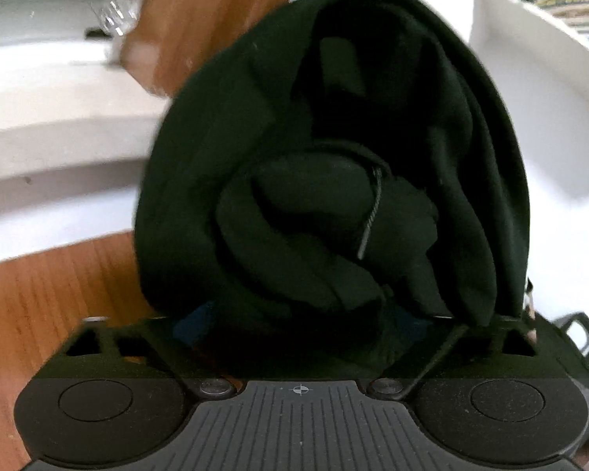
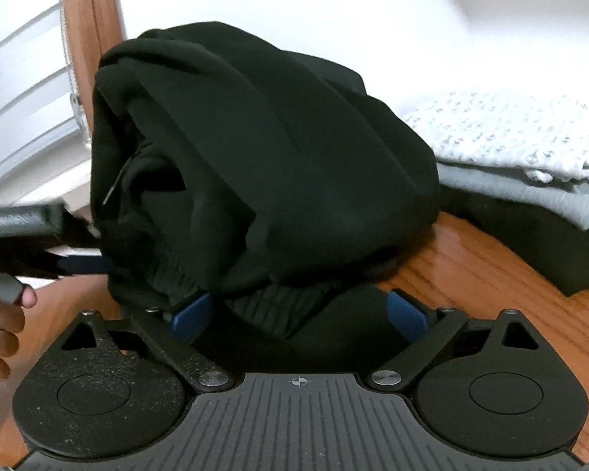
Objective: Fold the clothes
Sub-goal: 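Move both grippers toward the black hoodie pile and close the left gripper on it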
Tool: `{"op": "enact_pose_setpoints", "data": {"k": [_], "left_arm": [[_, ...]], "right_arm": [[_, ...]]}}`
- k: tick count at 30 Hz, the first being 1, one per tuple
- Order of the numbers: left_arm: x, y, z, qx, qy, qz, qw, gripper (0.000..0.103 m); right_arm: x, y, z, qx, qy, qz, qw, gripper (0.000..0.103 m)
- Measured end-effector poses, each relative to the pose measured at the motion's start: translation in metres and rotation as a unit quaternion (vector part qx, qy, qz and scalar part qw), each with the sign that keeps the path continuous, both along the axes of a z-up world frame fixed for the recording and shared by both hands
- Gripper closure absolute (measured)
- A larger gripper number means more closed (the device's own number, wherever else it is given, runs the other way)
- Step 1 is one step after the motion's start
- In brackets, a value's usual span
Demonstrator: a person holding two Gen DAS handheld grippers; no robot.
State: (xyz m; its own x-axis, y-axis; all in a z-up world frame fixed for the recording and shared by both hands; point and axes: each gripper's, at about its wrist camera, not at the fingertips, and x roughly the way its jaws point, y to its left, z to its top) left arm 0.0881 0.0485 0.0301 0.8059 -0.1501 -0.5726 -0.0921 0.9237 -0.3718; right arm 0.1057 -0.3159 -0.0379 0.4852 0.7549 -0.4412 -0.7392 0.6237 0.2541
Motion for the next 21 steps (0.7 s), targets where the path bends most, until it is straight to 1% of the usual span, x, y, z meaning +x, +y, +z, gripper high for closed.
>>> {"op": "enact_pose_setpoints", "data": {"k": [3, 5, 6, 7, 9, 10, 12, 15, 17, 18, 19, 20, 21], "left_arm": [[0.006, -0.001, -0.004, -0.015, 0.008, -0.021, 0.9996, 0.036], [0.01, 0.002, -0.008, -0.041, 0.015, -0.018, 0.9989, 0.035], [0.012, 0.004, -0.01, -0.05, 0.015, -0.016, 0.9985, 0.03], [0.013, 0.003, -0.011, -0.048, 0.015, -0.015, 0.9986, 0.026], [0.017, -0.001, -0.013, -0.03, 0.014, -0.007, 0.9994, 0.025], [0.018, -0.003, -0.014, -0.025, 0.013, -0.005, 0.9996, 0.029], [0.023, -0.008, -0.013, -0.019, 0.013, -0.01, 0.9997, 0.04], [0.029, -0.013, -0.008, -0.004, 0.017, -0.011, 0.9998, 0.044], [0.029, -0.014, -0.005, 0.009, 0.013, -0.012, 0.9998, 0.058], [0.026, -0.014, -0.003, 0.019, 0.006, -0.012, 0.9997, 0.066], [0.021, -0.014, -0.001, 0.027, -0.001, -0.012, 0.9996, 0.072], [0.017, -0.014, 0.0, 0.034, -0.008, -0.011, 0.9993, 0.074], [0.012, -0.013, 0.002, 0.033, -0.018, -0.011, 0.9992, 0.079]], "right_arm": [[0.0, -0.002, -0.001, 0.008, 0.004, 0.003, 1.0, 0.011], [0.002, -0.004, -0.002, 0.015, 0.009, 0.003, 1.0, 0.012], [0.002, -0.005, -0.003, 0.017, 0.011, 0.003, 1.0, 0.012], [0.003, -0.005, -0.003, 0.018, 0.012, 0.004, 1.0, 0.012], [0.003, -0.006, -0.003, 0.021, 0.013, 0.003, 1.0, 0.013], [0.003, -0.006, -0.003, 0.023, 0.014, 0.003, 1.0, 0.013], [0.004, -0.007, -0.004, 0.026, 0.019, 0.002, 0.999, 0.013], [0.005, -0.008, -0.004, 0.028, 0.022, 0.0, 0.999, 0.012], [0.005, -0.008, -0.005, 0.03, 0.023, 0.0, 0.999, 0.013], [0.005, -0.009, -0.005, 0.031, 0.023, 0.0, 0.999, 0.013], [0.005, -0.009, -0.005, 0.031, 0.023, 0.0, 0.999, 0.013], [0.004, -0.009, -0.005, 0.03, 0.021, -0.001, 0.999, 0.013], [0.003, -0.009, -0.005, 0.029, 0.018, -0.001, 0.999, 0.013]]}}
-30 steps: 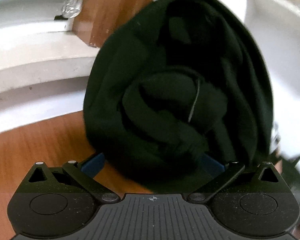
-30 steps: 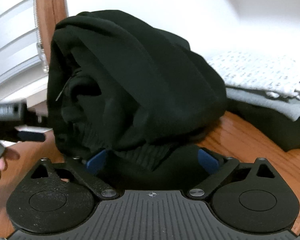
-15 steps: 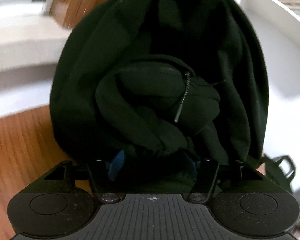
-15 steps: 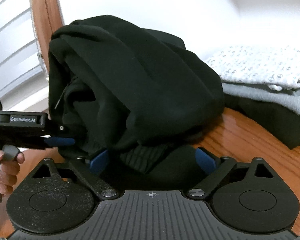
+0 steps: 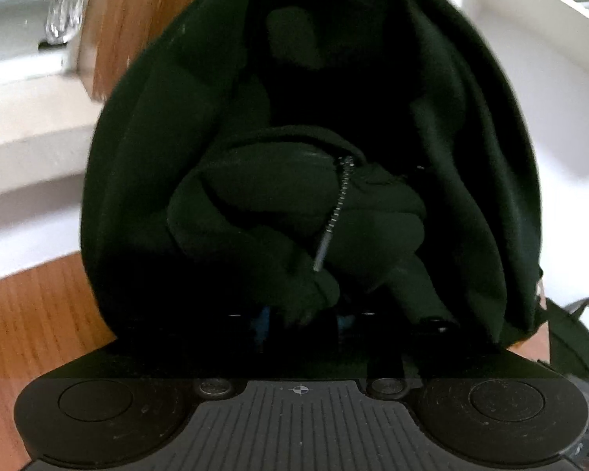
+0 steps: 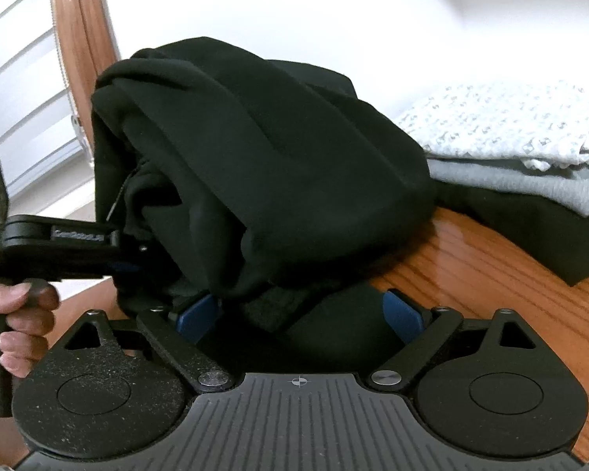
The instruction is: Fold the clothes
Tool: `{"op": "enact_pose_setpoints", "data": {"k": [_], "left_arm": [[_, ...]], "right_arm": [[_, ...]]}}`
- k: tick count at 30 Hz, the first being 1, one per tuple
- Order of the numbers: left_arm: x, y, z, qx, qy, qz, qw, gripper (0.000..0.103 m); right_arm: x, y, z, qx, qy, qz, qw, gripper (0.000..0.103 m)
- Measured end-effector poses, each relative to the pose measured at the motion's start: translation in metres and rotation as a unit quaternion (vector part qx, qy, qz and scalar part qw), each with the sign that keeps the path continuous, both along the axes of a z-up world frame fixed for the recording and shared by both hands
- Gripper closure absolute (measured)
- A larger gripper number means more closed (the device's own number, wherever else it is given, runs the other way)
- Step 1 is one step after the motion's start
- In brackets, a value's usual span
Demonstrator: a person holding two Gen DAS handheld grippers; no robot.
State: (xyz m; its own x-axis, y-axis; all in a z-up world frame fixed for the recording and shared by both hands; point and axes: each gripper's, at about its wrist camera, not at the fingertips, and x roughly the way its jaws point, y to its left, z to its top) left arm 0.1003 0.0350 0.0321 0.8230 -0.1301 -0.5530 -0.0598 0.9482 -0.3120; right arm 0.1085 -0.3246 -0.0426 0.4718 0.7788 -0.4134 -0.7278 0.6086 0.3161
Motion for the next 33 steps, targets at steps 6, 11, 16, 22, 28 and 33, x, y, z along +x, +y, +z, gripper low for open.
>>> {"op": "enact_pose_setpoints", "data": {"k": [6, 11, 16, 22, 28, 33], "left_arm": [[-0.035, 0.013, 0.013, -0.009, -0.031, -0.027, 0.9991, 0.087], [-0.076, 0.036, 0.035, -0.006, -0.057, -0.033, 0.9978, 0.087], [-0.142, 0.059, 0.051, -0.008, -0.066, -0.034, 0.9972, 0.087], [-0.21, 0.104, 0.034, -0.016, -0.073, -0.004, 0.9972, 0.088], [-0.265, 0.155, 0.029, -0.026, -0.093, 0.027, 0.995, 0.087], [-0.282, 0.179, 0.021, -0.033, -0.094, 0.026, 0.9947, 0.087]], "right_arm": [[-0.017, -0.001, 0.006, -0.028, -0.055, -0.005, 0.998, 0.021], [-0.022, -0.008, 0.037, -0.022, -0.08, -0.014, 0.996, 0.023], [-0.05, 0.008, 0.082, -0.036, -0.131, 0.004, 0.991, 0.023], [-0.086, 0.041, 0.122, -0.045, -0.181, 0.034, 0.982, 0.023], [-0.11, 0.067, 0.151, -0.063, -0.192, 0.042, 0.978, 0.023], [-0.116, 0.093, 0.156, -0.121, -0.195, 0.034, 0.973, 0.017]]}}
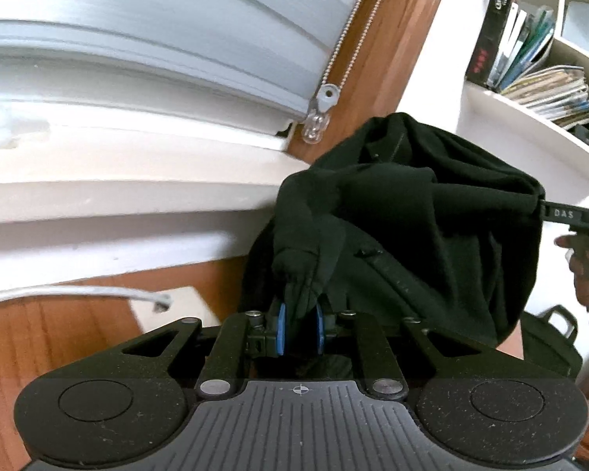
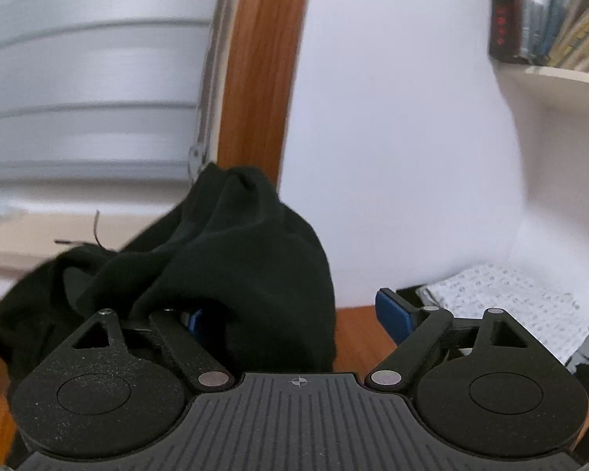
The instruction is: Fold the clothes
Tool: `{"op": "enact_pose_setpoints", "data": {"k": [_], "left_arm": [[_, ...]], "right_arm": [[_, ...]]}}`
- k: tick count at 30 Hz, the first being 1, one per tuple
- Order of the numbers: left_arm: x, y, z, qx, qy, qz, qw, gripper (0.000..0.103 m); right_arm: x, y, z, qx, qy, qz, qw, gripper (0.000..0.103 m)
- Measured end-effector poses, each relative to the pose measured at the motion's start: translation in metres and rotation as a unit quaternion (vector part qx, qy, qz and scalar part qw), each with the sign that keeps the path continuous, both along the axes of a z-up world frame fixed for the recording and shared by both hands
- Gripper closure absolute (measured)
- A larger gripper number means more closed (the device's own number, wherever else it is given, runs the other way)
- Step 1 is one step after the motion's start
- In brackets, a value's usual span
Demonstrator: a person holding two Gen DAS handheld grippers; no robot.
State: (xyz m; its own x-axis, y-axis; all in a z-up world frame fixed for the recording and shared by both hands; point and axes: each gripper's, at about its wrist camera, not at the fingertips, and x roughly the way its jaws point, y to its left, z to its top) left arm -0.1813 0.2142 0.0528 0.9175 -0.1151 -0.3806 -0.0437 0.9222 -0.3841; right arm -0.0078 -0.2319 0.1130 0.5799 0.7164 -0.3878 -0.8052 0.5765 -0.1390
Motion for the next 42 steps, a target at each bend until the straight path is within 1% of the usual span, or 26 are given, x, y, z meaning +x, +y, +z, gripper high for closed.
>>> {"op": "enact_pose_setpoints", "data": {"k": [3, 5, 7, 9, 11, 13, 15, 16, 19, 20, 22, 24, 25, 28, 29, 33, 36, 37, 40, 42], "left_arm": [[0.006, 0.001, -0.003, 0.002, 0.006, -0.011, 0.9999, 0.086], [0.007, -0.004, -0.002, 0.012, 0.005, -0.011, 0.9999, 0.085], [0.005, -0.009, -0.001, 0.019, 0.004, -0.012, 0.9997, 0.082], [0.001, -0.013, -0.002, 0.026, 0.003, -0.013, 0.9996, 0.078], [0.0, -0.016, -0.001, 0.032, 0.002, -0.008, 0.9994, 0.075], [-0.001, -0.015, 0.0, 0.029, 0.002, -0.002, 0.9996, 0.066], [-0.002, -0.013, 0.0, 0.024, 0.002, 0.003, 0.9997, 0.062], [-0.002, -0.011, 0.001, 0.021, 0.001, 0.004, 0.9998, 0.062], [-0.002, -0.008, -0.001, 0.014, 0.003, 0.005, 0.9999, 0.061], [-0.002, -0.008, -0.001, 0.015, 0.005, 0.006, 0.9999, 0.059], [-0.002, -0.008, -0.003, 0.023, 0.008, 0.009, 0.9997, 0.051], [-0.001, -0.007, -0.004, 0.022, 0.01, 0.011, 0.9997, 0.049], [0.0, -0.006, -0.005, 0.019, 0.011, 0.012, 0.9997, 0.047], [0.003, -0.005, -0.009, 0.015, 0.016, 0.015, 0.9997, 0.041], [0.004, -0.005, -0.01, 0.015, 0.018, 0.016, 0.9996, 0.04], [0.005, -0.005, -0.012, 0.017, 0.02, 0.019, 0.9995, 0.034], [0.004, -0.005, -0.011, 0.016, 0.018, 0.021, 0.9995, 0.026], [0.004, -0.006, -0.011, 0.015, 0.017, 0.02, 0.9995, 0.026], [0.004, -0.008, -0.012, 0.018, 0.015, 0.02, 0.9995, 0.026], [0.004, -0.009, -0.012, 0.024, 0.01, 0.021, 0.9994, 0.025]], "right_arm": [[0.001, 0.007, -0.01, -0.032, -0.011, -0.007, 0.999, 0.016], [0.006, 0.005, -0.017, -0.045, -0.004, -0.015, 0.999, 0.016], [0.01, -0.002, -0.021, -0.052, 0.005, -0.013, 0.999, 0.016], [0.015, -0.018, -0.019, -0.048, 0.01, -0.001, 0.999, 0.016], [0.013, -0.037, -0.011, -0.037, 0.013, -0.001, 0.999, 0.016], [0.012, -0.054, 0.001, -0.022, 0.014, -0.003, 1.0, 0.016], [0.017, -0.064, 0.014, -0.01, 0.013, -0.005, 1.0, 0.015], [0.018, -0.065, 0.018, -0.005, 0.012, -0.008, 1.0, 0.015], [0.019, -0.05, 0.025, -0.005, 0.009, -0.002, 1.0, 0.015], [0.018, -0.042, 0.027, -0.006, 0.006, 0.003, 1.0, 0.015], [0.012, -0.025, 0.032, -0.006, -0.006, 0.017, 1.0, 0.015], [0.004, -0.018, 0.042, 0.001, -0.013, 0.032, 0.999, 0.015], [0.0, -0.016, 0.047, 0.005, -0.011, 0.044, 0.999, 0.015], [-0.013, -0.02, 0.06, 0.006, -0.03, 0.065, 0.997, 0.014], [-0.015, -0.022, 0.061, 0.007, -0.03, 0.065, 0.997, 0.012], [-0.015, -0.03, 0.059, 0.027, -0.022, 0.07, 0.997, 0.01], [-0.012, -0.024, 0.054, 0.044, -0.015, 0.058, 0.997, 0.011], [-0.011, -0.019, 0.051, 0.042, -0.016, 0.06, 0.997, 0.011], [-0.008, 0.011, 0.045, 0.002, -0.035, 0.062, 0.997, 0.013], [-0.003, 0.038, 0.044, -0.029, -0.05, 0.067, 0.996, 0.02]]}}
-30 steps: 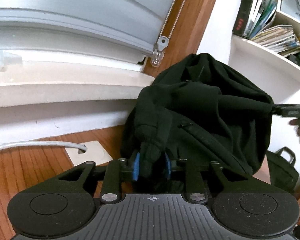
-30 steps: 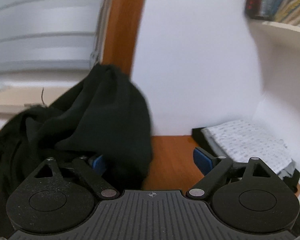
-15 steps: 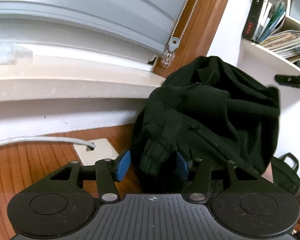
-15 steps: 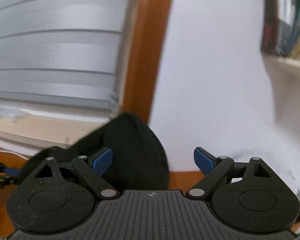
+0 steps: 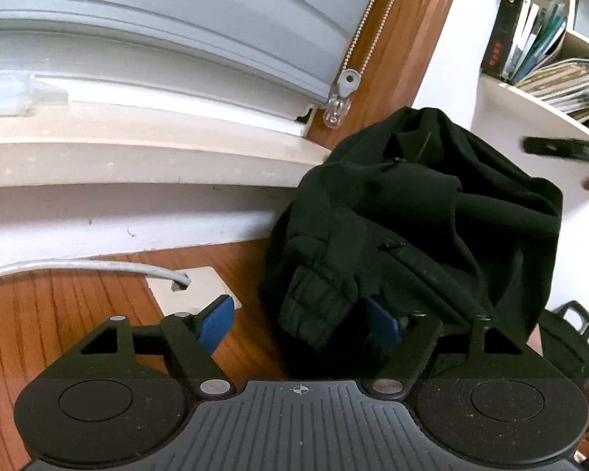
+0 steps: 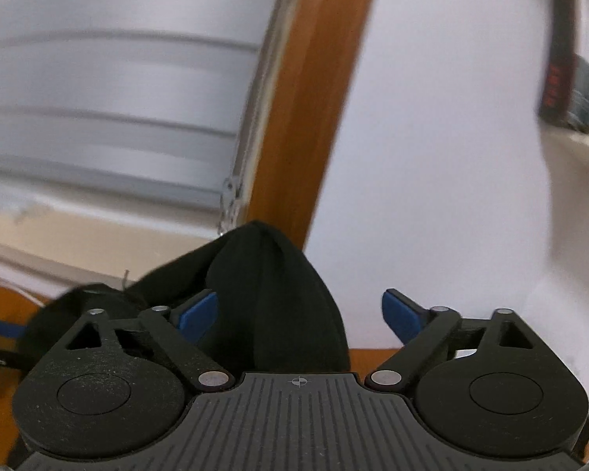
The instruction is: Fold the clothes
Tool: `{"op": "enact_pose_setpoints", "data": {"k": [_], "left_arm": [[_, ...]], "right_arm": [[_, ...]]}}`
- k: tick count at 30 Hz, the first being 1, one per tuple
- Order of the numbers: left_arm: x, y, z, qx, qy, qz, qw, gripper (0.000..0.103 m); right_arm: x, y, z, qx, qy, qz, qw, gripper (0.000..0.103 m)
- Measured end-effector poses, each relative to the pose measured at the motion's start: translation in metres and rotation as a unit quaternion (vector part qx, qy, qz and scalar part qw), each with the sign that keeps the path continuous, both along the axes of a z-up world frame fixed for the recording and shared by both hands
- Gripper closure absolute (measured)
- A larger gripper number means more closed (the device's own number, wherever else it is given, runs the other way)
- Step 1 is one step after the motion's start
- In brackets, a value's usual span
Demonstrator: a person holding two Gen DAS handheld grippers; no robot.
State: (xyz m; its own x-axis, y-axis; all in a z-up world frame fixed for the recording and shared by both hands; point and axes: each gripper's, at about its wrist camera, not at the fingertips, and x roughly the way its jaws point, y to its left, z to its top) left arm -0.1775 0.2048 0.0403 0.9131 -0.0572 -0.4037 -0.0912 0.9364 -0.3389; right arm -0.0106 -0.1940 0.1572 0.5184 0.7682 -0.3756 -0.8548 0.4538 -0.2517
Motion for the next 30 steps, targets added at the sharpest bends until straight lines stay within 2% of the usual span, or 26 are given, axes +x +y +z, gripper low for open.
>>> {"op": "enact_pose_setpoints", "data": {"k": [3, 5, 9, 12, 14, 15, 16, 17, 18, 20, 22, 23, 24, 30], "left_arm": [[-0.002, 0.002, 0.001, -0.004, -0.013, 0.005, 0.9999, 0.025], [-0.004, 0.005, 0.002, -0.013, -0.023, 0.01, 0.9996, 0.025], [-0.006, 0.009, 0.003, -0.037, -0.035, 0.008, 0.9987, 0.023], [-0.003, 0.009, 0.0, -0.035, -0.026, 0.0, 0.9991, 0.025], [0.0, 0.006, -0.002, -0.029, -0.015, -0.003, 0.9995, 0.029], [0.002, 0.006, -0.003, -0.032, -0.007, -0.013, 0.9994, 0.043], [0.003, 0.005, -0.004, -0.037, 0.0, -0.025, 0.999, 0.066], [0.005, 0.004, -0.005, -0.041, 0.008, -0.037, 0.9984, 0.068], [0.005, 0.002, -0.004, -0.036, 0.009, -0.035, 0.9987, 0.069], [0.004, -0.002, -0.003, -0.022, 0.008, -0.034, 0.9991, 0.074], [0.001, -0.004, -0.001, -0.021, 0.0, -0.028, 0.9994, 0.079], [0.0, -0.005, 0.001, -0.019, -0.006, -0.027, 0.9994, 0.079], [-0.003, -0.005, 0.004, -0.016, -0.016, -0.023, 0.9995, 0.081], [-0.018, -0.01, 0.025, 0.006, -0.056, -0.009, 0.9983, 0.084]], "right_arm": [[0.006, 0.043, 0.004, -0.037, -0.037, -0.002, 0.999, 0.02], [0.013, 0.068, 0.01, -0.039, -0.055, -0.006, 0.998, 0.02], [0.019, 0.106, 0.009, -0.067, -0.041, 0.035, 0.996, 0.018], [0.024, 0.132, -0.009, -0.12, -0.041, 0.021, 0.992, 0.015], [0.03, 0.14, -0.021, -0.149, -0.023, 0.021, 0.988, 0.015], [0.034, 0.141, -0.027, -0.157, -0.015, 0.013, 0.987, 0.017], [0.039, 0.142, -0.033, -0.164, -0.008, 0.006, 0.986, 0.017], [0.044, 0.141, -0.038, -0.169, 0.004, -0.001, 0.986, 0.022], [0.049, 0.141, -0.042, -0.173, 0.016, -0.009, 0.985, 0.032], [0.056, 0.135, -0.049, -0.176, 0.023, -0.021, 0.984, 0.041], [0.059, 0.126, -0.057, -0.181, 0.003, -0.031, 0.983, 0.055], [0.06, 0.118, -0.059, -0.175, -0.004, -0.04, 0.984, 0.068], [0.062, 0.11, -0.061, -0.169, -0.011, -0.048, 0.984, 0.073], [0.058, 0.06, -0.046, -0.104, -0.045, -0.077, 0.991, 0.078]]}}
